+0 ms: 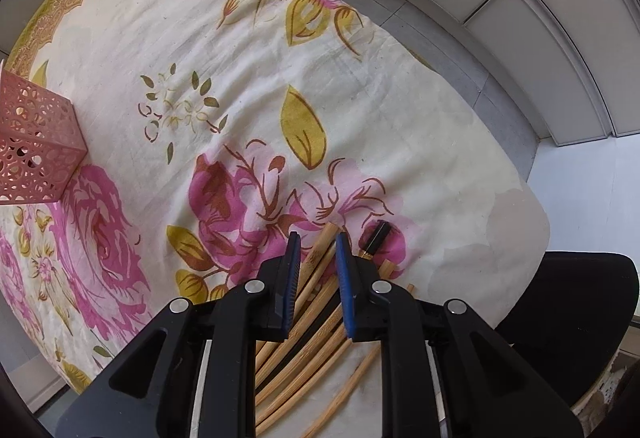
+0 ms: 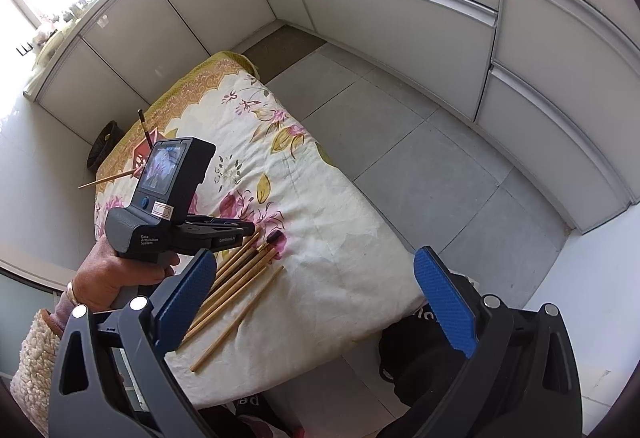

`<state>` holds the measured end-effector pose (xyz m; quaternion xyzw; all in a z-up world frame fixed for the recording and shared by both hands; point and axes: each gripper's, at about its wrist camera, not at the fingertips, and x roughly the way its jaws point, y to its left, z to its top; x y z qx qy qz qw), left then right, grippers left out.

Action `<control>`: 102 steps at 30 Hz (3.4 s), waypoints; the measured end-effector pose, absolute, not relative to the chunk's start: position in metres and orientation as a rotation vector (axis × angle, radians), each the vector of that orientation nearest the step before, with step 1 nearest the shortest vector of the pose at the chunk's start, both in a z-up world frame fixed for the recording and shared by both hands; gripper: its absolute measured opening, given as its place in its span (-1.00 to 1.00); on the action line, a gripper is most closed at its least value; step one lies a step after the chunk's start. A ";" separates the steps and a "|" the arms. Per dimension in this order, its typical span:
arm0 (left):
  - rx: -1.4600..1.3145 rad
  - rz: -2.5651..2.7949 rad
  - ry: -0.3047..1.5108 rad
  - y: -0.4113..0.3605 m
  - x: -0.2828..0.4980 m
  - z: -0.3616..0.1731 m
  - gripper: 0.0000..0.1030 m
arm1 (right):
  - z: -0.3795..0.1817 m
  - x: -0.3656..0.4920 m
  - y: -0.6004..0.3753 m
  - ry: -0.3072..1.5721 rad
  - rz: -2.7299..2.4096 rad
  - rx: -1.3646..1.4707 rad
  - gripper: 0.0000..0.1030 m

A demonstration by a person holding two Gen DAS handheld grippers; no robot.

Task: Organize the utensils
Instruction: 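Grasp a wooden chopstick with the left tool while the right tool grasps another, then insert the left tool's chopstick into the pink cup while the right tool lifts its chopstick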

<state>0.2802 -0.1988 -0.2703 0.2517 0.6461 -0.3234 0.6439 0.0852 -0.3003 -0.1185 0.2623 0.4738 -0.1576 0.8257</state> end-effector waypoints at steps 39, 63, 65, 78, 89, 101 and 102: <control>0.220 -0.588 0.964 -0.003 0.248 -0.116 -0.88 | -0.272 0.155 -0.248 1.416 -0.355 1.041 -0.32; 0.051 -0.602 0.788 0.040 0.227 -0.065 -0.88 | -0.284 0.184 -0.236 1.340 -0.496 0.803 -0.90; 0.058 -0.582 0.768 0.038 0.220 -0.061 -0.88 | -0.266 0.176 -0.226 1.280 -0.463 0.731 -0.90; 0.021 -0.452 0.677 0.020 0.173 -0.025 -0.88 | -0.089 0.131 -0.172 0.863 -0.176 0.375 -0.90; 0.003 -0.354 0.592 0.011 0.168 0.007 -0.88 | 0.001 0.127 -0.175 0.671 -0.113 0.329 -0.90; -0.058 -0.288 0.483 0.001 0.189 0.044 -0.88 | 0.034 0.149 -0.189 0.612 -0.087 0.335 -0.90; -0.059 -0.284 0.473 0.000 0.191 0.047 -0.88 | 0.034 0.151 -0.191 0.612 -0.085 0.339 -0.90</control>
